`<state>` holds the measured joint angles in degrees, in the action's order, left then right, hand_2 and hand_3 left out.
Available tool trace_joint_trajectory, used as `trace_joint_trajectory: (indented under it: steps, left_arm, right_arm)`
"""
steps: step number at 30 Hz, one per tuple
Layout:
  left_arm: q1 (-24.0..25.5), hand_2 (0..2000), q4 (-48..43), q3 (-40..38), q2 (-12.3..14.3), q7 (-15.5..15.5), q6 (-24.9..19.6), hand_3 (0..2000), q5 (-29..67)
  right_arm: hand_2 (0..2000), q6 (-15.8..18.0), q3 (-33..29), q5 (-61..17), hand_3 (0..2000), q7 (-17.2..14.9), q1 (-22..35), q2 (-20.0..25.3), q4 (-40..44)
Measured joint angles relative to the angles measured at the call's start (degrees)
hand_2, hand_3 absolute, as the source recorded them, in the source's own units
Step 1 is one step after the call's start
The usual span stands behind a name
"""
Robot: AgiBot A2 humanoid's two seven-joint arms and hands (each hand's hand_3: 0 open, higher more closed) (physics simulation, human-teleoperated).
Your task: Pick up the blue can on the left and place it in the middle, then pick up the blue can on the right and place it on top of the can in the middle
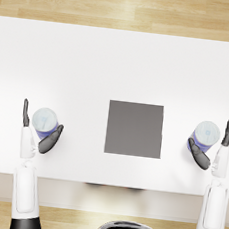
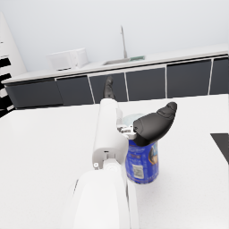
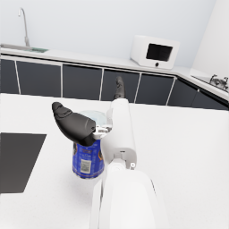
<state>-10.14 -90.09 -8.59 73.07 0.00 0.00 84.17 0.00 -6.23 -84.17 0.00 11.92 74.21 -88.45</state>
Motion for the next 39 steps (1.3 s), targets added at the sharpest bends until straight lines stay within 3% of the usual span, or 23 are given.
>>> trace_joint_trajectory:
  steps: [9,22,23,24,25,27,28,33,39]
  left_arm:
    - [-1.0,0,9.27,0.46,0.85,0.0,0.0,0,0.0]
    - [-5.68,0,21.62,1.93,2.16,-0.11,-0.59,0,-0.03]
    - [-6.07,1361,22.34,2.03,2.25,-0.12,-0.65,327,-0.04]
    - [-6.33,2000,22.63,2.03,2.31,-0.16,-1.68,653,-0.03]
    - [-6.52,2000,22.77,2.06,2.34,-0.18,-2.99,980,-0.04]
    - [-6.34,2000,22.16,2.21,2.48,-0.1,-3.49,1520,-0.03]
    - [-6.01,2000,21.15,2.28,2.59,-0.11,-2.64,1520,0.0]
    - [-5.66,2000,10.95,5.31,3.06,-0.23,-1.51,1520,0.01]
    - [-11.93,2000,9.51,16.93,5.82,-0.26,-2.42,1520,-2.5]
  right_arm:
    - [0,0.0,0.54,0.0,0,0.0,1.16,0.88,10.57]
    - [0,0.73,2.17,0.02,0,0.08,7.26,2.35,25.31]
    - [0,1.36,2.25,0.03,0,0.16,7.78,2.45,26.48]
    - [1361,1.69,2.28,0.03,327,0.21,8.16,2.55,27.34]
    - [2000,4.19,2.01,0.01,653,0.14,8.25,2.58,27.59]
    - [2000,8.85,1.67,-0.01,1307,-0.13,8.08,2.71,27.14]
    - [2000,8.81,1.54,-0.01,1520,-0.09,7.81,2.84,26.36]
    - [2000,7.18,1.72,-0.02,1520,0.39,6.58,3.24,17.6]
    - [2000,7.02,6.28,-0.01,1520,0.65,7.17,3.82,6.16]
